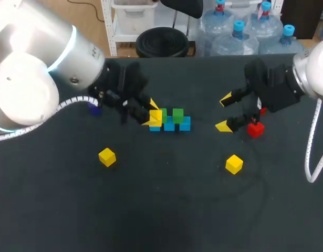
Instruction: Place the blue cubes, place green cubes on the blue cubes, place the yellow cubes on the green cubes, then place the red cubes on the yellow cubes, and place purple cube on the red cubes.
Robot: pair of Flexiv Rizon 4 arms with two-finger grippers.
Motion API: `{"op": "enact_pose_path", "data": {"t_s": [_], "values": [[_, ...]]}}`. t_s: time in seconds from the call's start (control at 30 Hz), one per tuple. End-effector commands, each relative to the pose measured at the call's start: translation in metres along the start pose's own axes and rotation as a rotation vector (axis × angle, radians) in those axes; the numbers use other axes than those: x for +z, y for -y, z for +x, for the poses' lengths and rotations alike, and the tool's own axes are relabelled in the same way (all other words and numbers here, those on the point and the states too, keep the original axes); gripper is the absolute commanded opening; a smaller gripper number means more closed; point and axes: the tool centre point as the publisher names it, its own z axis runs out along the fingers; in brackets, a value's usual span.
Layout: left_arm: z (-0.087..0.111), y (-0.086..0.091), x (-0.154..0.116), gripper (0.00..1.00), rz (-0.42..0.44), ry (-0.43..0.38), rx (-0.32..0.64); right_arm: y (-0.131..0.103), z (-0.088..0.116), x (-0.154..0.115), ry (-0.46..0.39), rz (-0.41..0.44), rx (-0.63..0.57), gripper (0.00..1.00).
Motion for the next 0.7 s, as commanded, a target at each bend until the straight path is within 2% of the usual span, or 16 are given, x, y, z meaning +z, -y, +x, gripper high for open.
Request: {"op": "enact_pose_path", "data": {"t_s": [0.03, 0.37, 0.7], "values": [[-0.002, -0.019, 0.007, 0.00, 0.013, 0.002, 0.002, 0.000, 0.000, 0.000, 0.002, -0.001, -0.001, 1.00], [-0.011, -0.046, 0.020, 0.00, 0.007, 0.024, 0.022, 0.000, 0.000, 0.000, 0.002, -0.001, -0.001, 1.00], [-0.014, -0.060, 0.033, 0.00, 0.010, 0.024, 0.033, 0.000, 0.000, 0.000, 0.002, -0.001, -0.001, 1.00]]}}
